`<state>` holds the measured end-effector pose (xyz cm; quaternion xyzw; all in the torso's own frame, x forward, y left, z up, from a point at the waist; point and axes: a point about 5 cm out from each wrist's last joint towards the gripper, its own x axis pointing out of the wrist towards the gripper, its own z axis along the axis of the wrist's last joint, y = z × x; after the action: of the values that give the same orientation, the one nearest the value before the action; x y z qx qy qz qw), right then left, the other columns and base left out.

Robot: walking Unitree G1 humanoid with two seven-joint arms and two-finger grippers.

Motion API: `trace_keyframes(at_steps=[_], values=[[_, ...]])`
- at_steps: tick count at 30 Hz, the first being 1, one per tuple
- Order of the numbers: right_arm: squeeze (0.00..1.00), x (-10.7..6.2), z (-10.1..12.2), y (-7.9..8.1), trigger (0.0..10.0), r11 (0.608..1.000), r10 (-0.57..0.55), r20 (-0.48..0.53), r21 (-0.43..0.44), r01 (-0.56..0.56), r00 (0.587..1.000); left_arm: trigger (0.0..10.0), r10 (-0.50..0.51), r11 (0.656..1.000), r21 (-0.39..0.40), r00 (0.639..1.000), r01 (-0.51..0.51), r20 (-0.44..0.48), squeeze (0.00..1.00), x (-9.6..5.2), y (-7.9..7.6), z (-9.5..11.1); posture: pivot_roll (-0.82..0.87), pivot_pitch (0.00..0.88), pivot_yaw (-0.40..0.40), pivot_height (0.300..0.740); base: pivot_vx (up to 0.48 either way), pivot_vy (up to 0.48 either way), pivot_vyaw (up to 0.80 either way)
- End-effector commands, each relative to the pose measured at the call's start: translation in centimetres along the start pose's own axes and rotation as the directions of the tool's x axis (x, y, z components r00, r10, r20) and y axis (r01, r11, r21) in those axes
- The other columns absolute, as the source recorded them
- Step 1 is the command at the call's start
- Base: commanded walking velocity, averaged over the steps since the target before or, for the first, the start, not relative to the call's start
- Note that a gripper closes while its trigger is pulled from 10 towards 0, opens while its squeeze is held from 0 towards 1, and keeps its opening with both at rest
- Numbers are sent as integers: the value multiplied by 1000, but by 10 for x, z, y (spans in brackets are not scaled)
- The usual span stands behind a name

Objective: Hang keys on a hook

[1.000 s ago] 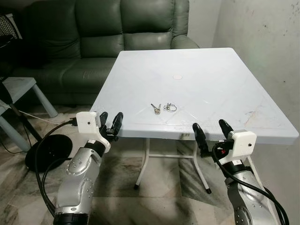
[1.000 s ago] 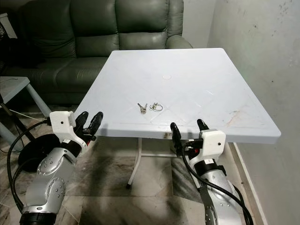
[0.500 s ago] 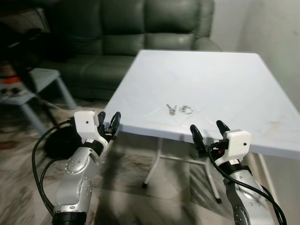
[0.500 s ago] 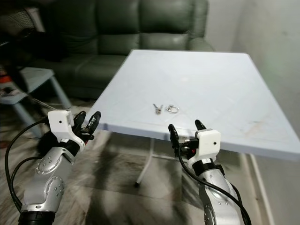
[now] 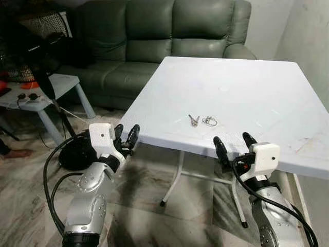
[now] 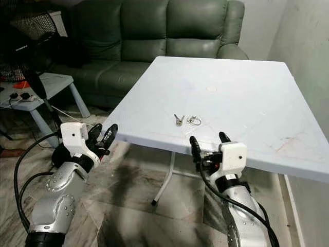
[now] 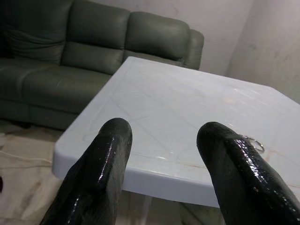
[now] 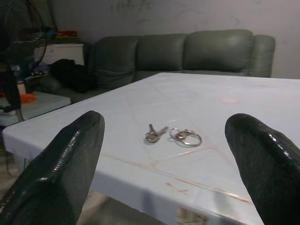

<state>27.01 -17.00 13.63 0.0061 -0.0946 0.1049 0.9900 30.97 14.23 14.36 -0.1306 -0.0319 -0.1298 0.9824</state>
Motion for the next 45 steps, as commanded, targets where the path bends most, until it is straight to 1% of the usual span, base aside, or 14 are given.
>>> trace_keyframes(at_steps=[1,4,11,45], values=[[0,1,-1,4,10000,1000,17,-2,12,-17,1000,10000,-2,1000,12,1000,2,8,0,0,3,3,85,0,52,740,0,0,0],[0,2,-1,4,10000,1000,20,-3,13,-20,1000,10000,-3,1000,12,1000,3,9,0,0,3,3,85,0,51,740,0,0,0],[0,2,-1,5,10000,999,28,-3,17,-28,1000,10000,-13,1000,17,1000,13,13,0,0,2,4,86,0,52,740,259,0,0],[0,1,-2,5,10000,999,46,-13,17,-46,999,10000,-16,1000,2,1000,16,17,0,0,1,5,91,0,50,740,315,0,0]])
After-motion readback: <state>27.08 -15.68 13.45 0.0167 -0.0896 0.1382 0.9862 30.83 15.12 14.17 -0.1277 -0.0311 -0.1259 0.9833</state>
